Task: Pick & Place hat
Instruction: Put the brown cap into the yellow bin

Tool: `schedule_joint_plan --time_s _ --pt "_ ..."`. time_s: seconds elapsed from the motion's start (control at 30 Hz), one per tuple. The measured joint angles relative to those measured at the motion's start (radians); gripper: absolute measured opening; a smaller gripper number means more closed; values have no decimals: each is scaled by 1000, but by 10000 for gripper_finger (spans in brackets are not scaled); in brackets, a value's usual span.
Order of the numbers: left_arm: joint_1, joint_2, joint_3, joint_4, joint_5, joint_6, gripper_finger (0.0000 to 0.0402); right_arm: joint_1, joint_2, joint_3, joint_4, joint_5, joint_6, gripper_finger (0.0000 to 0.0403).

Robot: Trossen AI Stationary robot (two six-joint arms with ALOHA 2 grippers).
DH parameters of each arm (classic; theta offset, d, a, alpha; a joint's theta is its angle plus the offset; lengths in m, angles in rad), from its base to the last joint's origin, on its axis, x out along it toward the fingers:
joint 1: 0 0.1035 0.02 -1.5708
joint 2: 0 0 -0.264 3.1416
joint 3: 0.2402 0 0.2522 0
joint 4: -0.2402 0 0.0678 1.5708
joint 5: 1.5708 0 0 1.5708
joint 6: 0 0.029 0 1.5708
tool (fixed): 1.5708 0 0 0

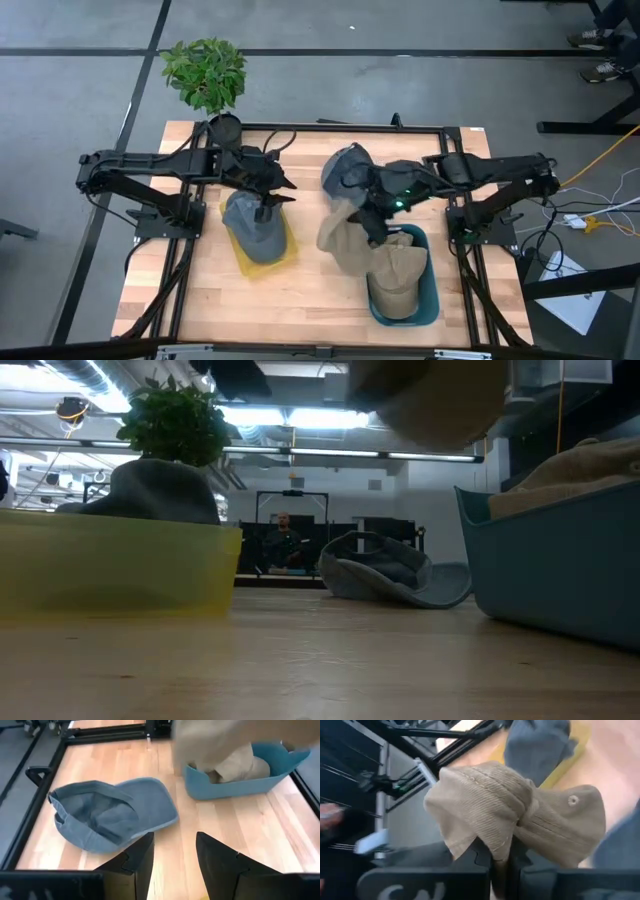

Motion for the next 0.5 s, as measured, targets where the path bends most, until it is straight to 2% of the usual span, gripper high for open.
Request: schedule_joint_plan --time_s 0.17,0.43,0.5 --pt "0 13 0 -6 0 2 141 72 -1 64 -124 -1 219 15" --pt "0 14 0 -6 -1 13 141 154 27 67 -342 -1 591 15" --pt "0 14 0 -6 -2 27 141 171 35 67 -380 -31 660 15"
